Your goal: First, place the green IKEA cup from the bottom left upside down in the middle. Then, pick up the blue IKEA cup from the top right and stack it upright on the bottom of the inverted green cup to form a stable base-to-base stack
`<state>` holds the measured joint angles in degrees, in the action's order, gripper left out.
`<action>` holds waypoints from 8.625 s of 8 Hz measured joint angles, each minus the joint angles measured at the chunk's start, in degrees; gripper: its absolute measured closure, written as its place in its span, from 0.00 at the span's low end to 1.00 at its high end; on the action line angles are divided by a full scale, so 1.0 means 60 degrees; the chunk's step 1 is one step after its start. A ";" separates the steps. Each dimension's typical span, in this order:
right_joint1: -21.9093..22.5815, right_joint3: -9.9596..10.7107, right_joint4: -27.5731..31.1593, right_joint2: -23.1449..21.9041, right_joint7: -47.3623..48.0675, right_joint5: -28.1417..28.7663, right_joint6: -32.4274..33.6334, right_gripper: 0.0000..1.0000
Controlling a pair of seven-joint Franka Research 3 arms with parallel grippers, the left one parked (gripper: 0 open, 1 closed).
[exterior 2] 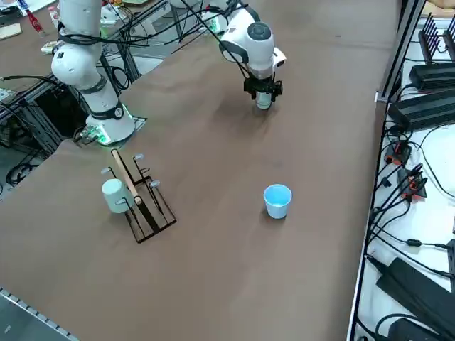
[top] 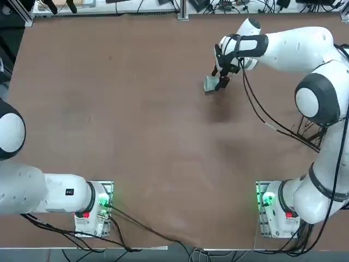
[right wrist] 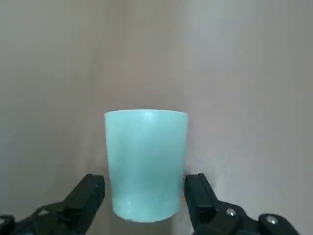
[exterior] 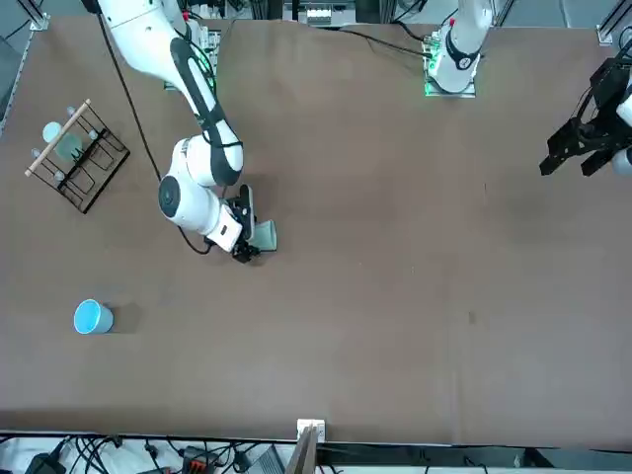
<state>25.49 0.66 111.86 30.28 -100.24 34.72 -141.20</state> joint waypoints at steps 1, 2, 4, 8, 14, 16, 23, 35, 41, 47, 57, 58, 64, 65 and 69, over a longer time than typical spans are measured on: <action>0.0004 -0.0009 0.0037 0.0011 0.0000 0.0000 -0.0077 0.00; 0.0008 -0.0023 0.0066 0.0032 0.0000 0.0001 -0.0183 0.00; 0.0021 -0.0055 0.0113 0.0102 0.0000 0.0003 -0.0340 0.00; 0.0088 -0.0099 0.0113 0.0253 -0.0001 0.0094 -0.0576 0.04; 0.0118 -0.0092 0.0125 0.0168 -0.0014 0.0103 -0.0565 0.13; 0.0156 -0.0095 0.0129 0.0078 -0.0023 0.0089 -0.0533 0.13; 0.0166 0.0962 -0.0506 -0.0770 -0.0134 -0.0799 0.1250 0.13; 0.1745 0.2387 -0.2774 -0.1535 0.8057 -1.0470 0.8042 0.13; 0.2837 0.2357 -0.2731 0.0410 0.9341 -1.2224 0.8269 0.13; 0.2375 0.2481 -0.2763 0.0849 1.3504 -1.0132 0.9320 0.13; 0.0603 0.2498 -0.4415 0.2697 1.3192 -0.8148 0.9508 0.13; 0.0600 0.2497 -0.4550 0.2873 1.3128 -0.8061 0.9509 0.13; 0.0563 0.2494 -0.4744 0.3081 1.2939 -0.8011 0.9560 0.12; 0.0557 0.2493 -0.4748 0.3120 1.2935 -0.7994 0.9515 0.01; 0.0549 0.2485 -0.5145 0.3243 1.2934 -0.7983 0.9344 0.00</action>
<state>28.78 15.57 80.99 49.74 -22.63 -13.18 -85.14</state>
